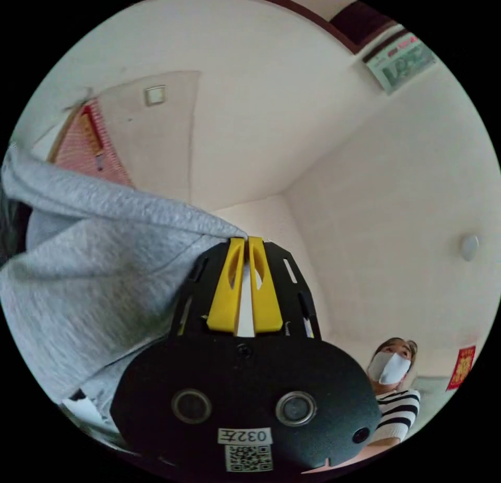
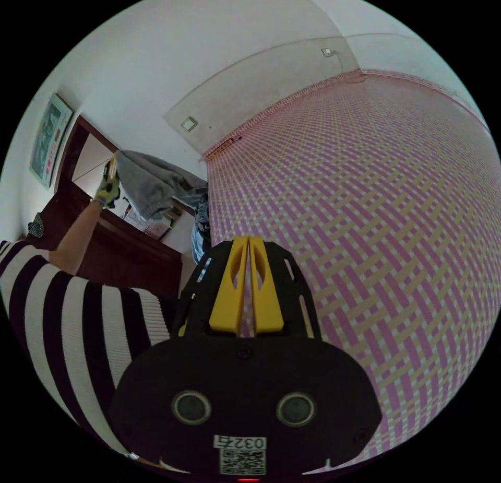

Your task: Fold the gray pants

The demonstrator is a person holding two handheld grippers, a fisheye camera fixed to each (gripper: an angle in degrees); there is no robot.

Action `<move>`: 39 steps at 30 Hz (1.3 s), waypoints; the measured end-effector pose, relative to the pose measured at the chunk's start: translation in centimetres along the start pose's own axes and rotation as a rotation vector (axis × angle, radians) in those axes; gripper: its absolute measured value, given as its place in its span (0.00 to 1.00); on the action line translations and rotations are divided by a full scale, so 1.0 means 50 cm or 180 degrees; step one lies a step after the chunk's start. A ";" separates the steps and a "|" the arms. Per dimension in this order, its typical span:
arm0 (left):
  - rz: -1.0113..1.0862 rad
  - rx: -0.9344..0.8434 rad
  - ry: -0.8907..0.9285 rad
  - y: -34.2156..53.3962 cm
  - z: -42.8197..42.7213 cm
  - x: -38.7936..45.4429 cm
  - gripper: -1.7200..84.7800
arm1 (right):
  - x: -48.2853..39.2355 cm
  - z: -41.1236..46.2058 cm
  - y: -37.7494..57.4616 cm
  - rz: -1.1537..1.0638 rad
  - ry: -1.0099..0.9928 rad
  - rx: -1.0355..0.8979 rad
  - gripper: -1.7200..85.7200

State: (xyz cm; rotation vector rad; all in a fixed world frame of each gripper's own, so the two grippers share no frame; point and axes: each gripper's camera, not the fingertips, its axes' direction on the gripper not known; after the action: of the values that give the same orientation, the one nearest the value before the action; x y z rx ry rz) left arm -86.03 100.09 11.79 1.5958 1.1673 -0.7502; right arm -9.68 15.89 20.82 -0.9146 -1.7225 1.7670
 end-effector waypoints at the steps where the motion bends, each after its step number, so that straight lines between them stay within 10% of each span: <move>1: 0.0167 -0.0095 0.0150 -0.003 0.053 0.059 0.01 | 0.006 -0.014 0.001 0.0015 -0.0006 0.0039 0.01; 11: 0.0591 -0.0965 0.1629 0.223 0.506 0.445 0.01 | 0.058 -0.168 0.028 0.0400 0.0164 0.0466 0.01; 18: 0.0112 -0.1796 0.2268 0.571 0.682 0.408 0.01 | 0.092 -0.299 0.050 0.0833 0.0417 0.0876 0.01; 26: -0.1378 -0.3723 0.1904 1.153 0.745 0.017 0.02 | 0.140 -0.461 0.111 0.1641 0.0959 0.1211 0.01; 31: -0.0660 -0.6200 0.0567 1.528 0.711 -0.102 0.06 | 0.128 -0.513 0.136 0.2235 0.1349 0.1257 0.01; 39: -0.1267 -0.5697 -0.0397 1.433 0.673 -0.412 0.05 | -0.015 -0.558 0.129 0.2754 0.1861 0.1488 0.01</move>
State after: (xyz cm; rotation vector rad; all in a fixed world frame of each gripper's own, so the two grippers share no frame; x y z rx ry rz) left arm -23.91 57.66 43.87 -0.1750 1.3348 0.1400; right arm 12.52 33.10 15.30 -1.8661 -0.5082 1.9517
